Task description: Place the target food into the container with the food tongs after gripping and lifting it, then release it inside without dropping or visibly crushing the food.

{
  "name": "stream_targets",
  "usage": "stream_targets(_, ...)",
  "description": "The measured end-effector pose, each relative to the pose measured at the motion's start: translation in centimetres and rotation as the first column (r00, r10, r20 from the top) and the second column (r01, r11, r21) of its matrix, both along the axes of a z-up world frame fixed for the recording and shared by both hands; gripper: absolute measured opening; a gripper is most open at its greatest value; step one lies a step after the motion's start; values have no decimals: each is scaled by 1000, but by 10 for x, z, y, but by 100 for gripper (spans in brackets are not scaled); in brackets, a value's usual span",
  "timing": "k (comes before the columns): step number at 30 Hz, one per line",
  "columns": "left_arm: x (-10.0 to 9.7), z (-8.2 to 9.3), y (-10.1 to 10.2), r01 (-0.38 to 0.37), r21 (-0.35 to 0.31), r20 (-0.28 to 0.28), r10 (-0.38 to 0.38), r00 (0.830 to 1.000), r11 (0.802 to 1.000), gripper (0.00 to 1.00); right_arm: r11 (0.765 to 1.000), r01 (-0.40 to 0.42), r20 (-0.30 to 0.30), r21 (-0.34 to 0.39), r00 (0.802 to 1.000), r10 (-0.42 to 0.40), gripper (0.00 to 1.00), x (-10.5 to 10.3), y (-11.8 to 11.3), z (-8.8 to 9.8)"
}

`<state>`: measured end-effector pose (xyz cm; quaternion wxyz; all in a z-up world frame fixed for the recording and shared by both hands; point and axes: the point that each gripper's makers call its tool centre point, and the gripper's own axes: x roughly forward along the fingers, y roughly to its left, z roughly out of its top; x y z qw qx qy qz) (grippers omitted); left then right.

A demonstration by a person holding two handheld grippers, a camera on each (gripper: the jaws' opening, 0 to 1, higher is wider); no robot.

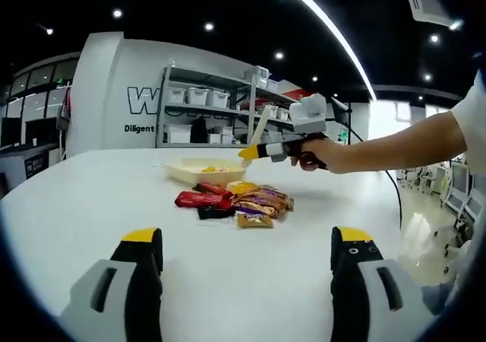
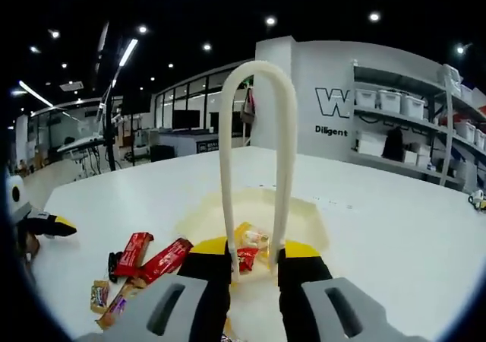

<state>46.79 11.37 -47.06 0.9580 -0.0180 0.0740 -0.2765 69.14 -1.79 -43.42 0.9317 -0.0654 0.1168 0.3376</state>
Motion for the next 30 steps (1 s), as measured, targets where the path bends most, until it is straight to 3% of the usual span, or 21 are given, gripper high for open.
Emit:
stream_targets(4, 0, -2, 0, 0, 16, -6, 1, 1000, 1000, 92, 1000, -16, -9, -16, 1000, 16, 17, -20, -1, -1)
stream_targets(13, 2, 1, 3, -15, 6, 8, 15, 1000, 1000, 98, 996, -83, -49, 8, 995, 84, 17, -35, -5, -11)
stream_targets(24, 1, -6, 1, -15, 28, -25, 16, 1000, 1000, 92, 994, -102, -110, 29, 988, 104, 19, -46, -13, -27)
stream_targets(30, 1, -7, 2, -22, 37, -25, 23, 999, 999, 90, 993, -110, -164, 41, 980, 115, 18, -62, -16, -37)
